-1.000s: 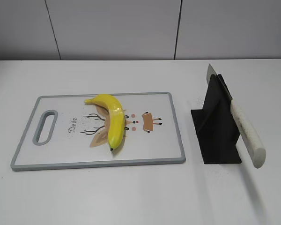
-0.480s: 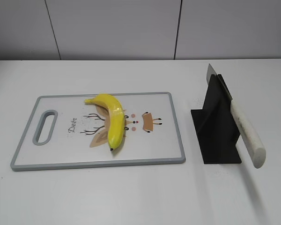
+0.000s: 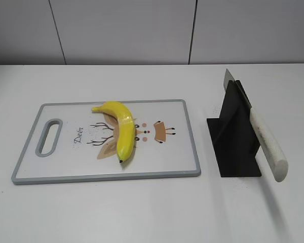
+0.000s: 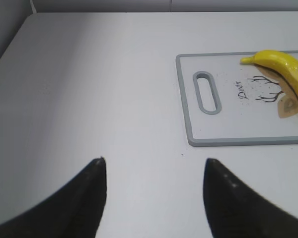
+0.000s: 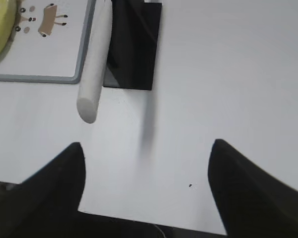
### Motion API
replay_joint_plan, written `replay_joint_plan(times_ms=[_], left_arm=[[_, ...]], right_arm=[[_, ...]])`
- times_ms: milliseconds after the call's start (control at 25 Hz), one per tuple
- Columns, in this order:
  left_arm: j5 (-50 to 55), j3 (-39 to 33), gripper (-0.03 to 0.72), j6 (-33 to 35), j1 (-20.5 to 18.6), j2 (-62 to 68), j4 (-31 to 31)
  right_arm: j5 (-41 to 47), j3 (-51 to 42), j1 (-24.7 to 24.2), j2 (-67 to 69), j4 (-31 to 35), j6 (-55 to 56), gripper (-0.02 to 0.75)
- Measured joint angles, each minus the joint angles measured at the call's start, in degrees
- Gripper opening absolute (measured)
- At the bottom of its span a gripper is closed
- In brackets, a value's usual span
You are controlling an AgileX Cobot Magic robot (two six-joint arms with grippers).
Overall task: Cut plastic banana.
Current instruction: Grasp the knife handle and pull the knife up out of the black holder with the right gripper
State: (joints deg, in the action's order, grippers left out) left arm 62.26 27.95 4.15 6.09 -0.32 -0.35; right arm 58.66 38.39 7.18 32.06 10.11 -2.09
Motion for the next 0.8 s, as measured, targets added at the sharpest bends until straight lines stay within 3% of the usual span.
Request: replay_joint_plan(times_ms=[80, 320, 440, 800], left_arm=[[0.0, 0.0, 0.584, 0.0, 0.0, 0.0, 0.0], [0.0, 0.0, 0.584, 0.0, 0.0, 0.0, 0.0], [0.0, 0.0, 0.584, 0.0, 0.0, 0.0, 0.0], [0.0, 0.0, 0.584, 0.0, 0.0, 0.0, 0.0]], right_arm=[[-0.25, 1.11, 1.69, 2.36, -0.04, 2.54, 0.587], [0.17, 5.43, 14.72, 9.44, -7.85, 11.08, 0.587], [1.9, 7.8, 18.79, 13.9, -8.96, 13.09, 0.587], [5.66, 15.76, 19.78, 30.37, -7.64, 15.01, 0.587]])
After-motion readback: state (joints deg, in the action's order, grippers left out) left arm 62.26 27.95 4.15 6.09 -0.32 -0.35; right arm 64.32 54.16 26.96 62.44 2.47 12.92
